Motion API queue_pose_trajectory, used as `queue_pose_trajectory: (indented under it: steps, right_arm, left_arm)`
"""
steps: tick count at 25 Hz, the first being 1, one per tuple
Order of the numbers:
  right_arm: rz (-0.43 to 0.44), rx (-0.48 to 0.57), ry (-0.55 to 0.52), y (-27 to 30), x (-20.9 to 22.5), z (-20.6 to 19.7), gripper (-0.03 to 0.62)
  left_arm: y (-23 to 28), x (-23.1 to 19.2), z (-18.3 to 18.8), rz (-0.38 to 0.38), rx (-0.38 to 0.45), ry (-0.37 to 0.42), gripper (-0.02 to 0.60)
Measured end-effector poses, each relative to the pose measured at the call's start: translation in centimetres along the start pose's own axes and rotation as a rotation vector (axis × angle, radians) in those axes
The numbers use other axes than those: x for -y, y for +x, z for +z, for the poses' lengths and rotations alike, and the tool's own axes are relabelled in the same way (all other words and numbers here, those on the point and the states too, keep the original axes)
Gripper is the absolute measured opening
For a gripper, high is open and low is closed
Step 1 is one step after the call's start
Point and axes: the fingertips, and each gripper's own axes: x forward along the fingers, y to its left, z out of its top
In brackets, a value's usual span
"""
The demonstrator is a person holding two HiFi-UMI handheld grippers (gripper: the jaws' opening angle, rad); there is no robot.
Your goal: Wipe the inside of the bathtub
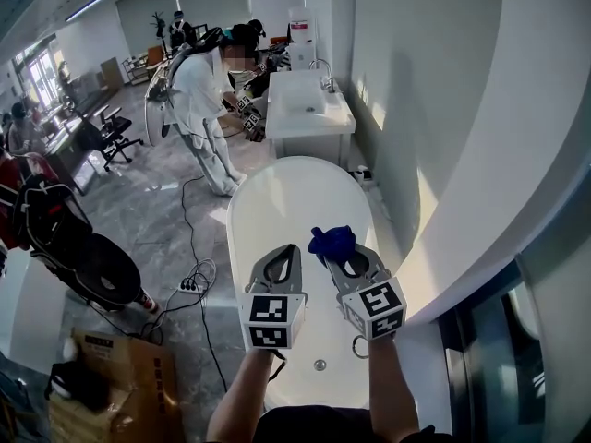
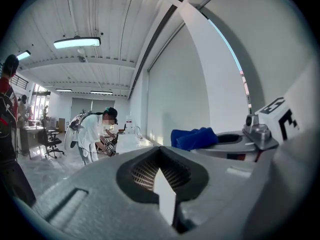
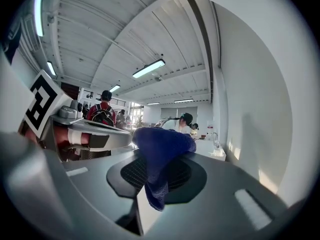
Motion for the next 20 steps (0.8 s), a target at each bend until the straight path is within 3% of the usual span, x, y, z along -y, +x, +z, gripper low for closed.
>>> queue_pose_trajectory:
  steps: [20]
  right_arm:
    - [0.015, 0.033, -0.024, -0.45, -0.71, 0.36, 0.067]
  left_arm:
    - [-0.53, -0.01, -0.43, 0.013, -0.006, -0.006, 0.003]
